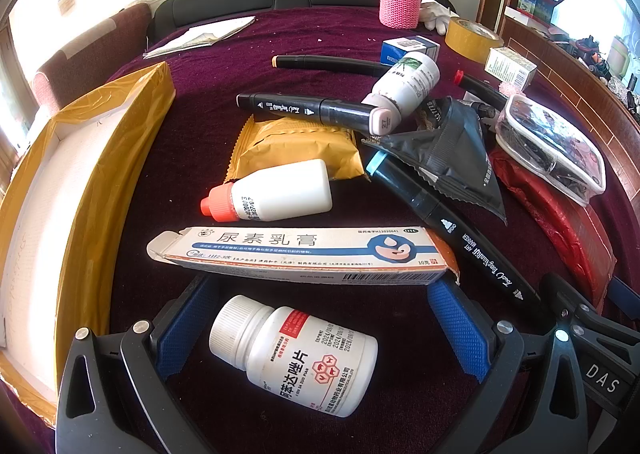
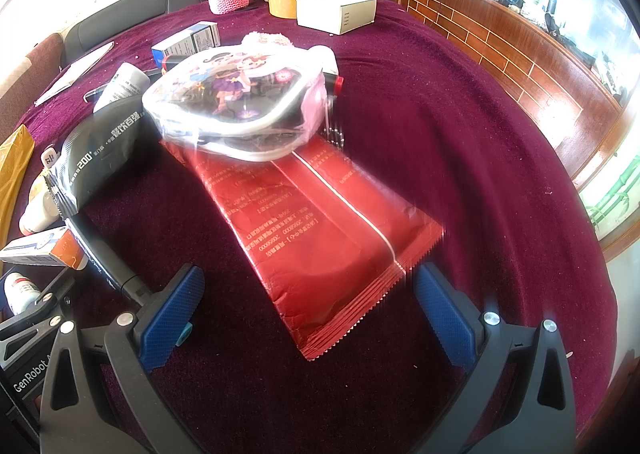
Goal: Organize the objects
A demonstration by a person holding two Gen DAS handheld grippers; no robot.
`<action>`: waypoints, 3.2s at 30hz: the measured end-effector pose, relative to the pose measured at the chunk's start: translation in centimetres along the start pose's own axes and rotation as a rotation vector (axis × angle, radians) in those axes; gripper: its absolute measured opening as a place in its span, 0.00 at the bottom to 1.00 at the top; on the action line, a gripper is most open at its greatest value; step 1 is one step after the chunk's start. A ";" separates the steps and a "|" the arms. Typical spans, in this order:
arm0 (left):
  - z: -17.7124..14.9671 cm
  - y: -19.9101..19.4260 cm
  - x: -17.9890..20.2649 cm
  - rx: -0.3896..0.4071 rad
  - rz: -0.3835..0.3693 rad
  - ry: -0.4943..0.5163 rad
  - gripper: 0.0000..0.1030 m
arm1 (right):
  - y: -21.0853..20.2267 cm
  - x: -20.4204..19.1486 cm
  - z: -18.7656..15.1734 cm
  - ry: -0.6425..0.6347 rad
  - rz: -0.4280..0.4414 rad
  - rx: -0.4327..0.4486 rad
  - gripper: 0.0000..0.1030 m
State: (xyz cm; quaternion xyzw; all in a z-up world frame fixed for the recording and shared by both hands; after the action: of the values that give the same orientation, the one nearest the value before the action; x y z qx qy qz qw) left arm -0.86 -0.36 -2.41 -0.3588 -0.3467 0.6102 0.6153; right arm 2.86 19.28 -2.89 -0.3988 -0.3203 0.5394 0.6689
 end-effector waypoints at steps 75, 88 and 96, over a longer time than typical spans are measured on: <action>-4.8 -15.2 -11.9 0.147 -0.152 0.099 0.49 | -0.5 -10.1 0.3 -0.444 0.206 -0.062 0.14; 0.6 -19.2 -19.7 0.169 -0.196 0.031 0.49 | -12.6 -10.9 3.0 -0.357 0.554 -0.025 0.12; 9.9 -16.9 -24.7 0.134 -0.083 0.011 0.49 | -17.2 -22.7 8.2 -0.482 0.657 0.008 0.12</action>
State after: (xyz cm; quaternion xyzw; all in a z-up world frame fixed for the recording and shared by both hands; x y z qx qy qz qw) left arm -1.28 -24.88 17.40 -0.3056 -0.3165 0.6041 0.6645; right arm -1.01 -3.10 16.22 -0.3396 -0.3214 0.8037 0.3681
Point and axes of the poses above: each gripper's, at about its wrist camera, not at the fingertips, and y roughly the way its jaws point, x to its right, z to its top, the point moved 3 cm from there along y, roughly the way its jaws point, and after that the axes turned 4 degrees about -x, right-handed, at the moved point
